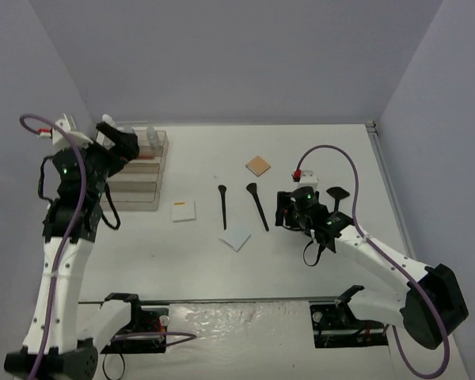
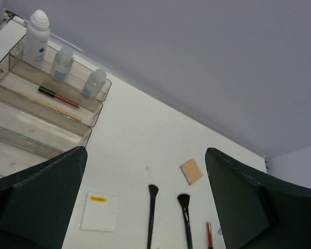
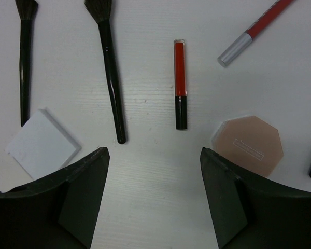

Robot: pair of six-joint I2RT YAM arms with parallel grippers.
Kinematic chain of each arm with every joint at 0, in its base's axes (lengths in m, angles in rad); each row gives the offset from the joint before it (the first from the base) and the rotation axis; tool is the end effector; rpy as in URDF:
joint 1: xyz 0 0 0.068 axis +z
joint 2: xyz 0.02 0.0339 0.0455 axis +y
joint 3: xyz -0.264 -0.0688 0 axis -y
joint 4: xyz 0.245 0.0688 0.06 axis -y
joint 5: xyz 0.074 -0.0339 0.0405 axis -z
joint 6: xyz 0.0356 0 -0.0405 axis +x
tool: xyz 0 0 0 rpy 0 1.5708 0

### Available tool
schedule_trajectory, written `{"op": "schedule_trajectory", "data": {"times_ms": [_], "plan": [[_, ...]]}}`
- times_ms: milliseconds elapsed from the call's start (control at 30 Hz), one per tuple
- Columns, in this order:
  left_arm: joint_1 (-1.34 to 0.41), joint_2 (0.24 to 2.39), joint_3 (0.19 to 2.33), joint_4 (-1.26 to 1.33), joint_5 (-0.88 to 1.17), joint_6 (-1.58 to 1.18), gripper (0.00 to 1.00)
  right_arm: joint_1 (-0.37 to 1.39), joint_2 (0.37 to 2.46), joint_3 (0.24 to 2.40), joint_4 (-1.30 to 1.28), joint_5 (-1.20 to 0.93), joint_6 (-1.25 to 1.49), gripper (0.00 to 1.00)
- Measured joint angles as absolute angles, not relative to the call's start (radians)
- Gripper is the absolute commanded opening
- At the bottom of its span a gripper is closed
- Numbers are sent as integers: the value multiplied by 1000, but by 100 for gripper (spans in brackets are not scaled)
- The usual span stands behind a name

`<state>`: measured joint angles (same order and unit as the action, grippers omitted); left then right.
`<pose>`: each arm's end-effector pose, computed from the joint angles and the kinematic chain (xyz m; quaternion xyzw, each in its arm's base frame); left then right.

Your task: Organize the makeup

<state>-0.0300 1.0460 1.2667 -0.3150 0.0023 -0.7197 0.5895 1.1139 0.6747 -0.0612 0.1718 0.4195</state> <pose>0.2227 -0.0068 0.4438 -0.2493 0.6964 -0.2472 0.6259 0.2083 0.1320 0.2482 -0.0292 0.8576 0.1810 0.4805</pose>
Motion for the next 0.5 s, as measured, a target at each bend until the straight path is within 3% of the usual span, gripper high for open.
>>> {"op": "schedule_trajectory", "data": {"times_ms": [233, 500], "plan": [[-40, 735, 995, -413, 80, -547, 97, 582, 1336, 667, 73, 179, 430, 55], [-74, 597, 742, -509, 233, -497, 97, 574, 1476, 670, 150, 250, 430, 50]]}}
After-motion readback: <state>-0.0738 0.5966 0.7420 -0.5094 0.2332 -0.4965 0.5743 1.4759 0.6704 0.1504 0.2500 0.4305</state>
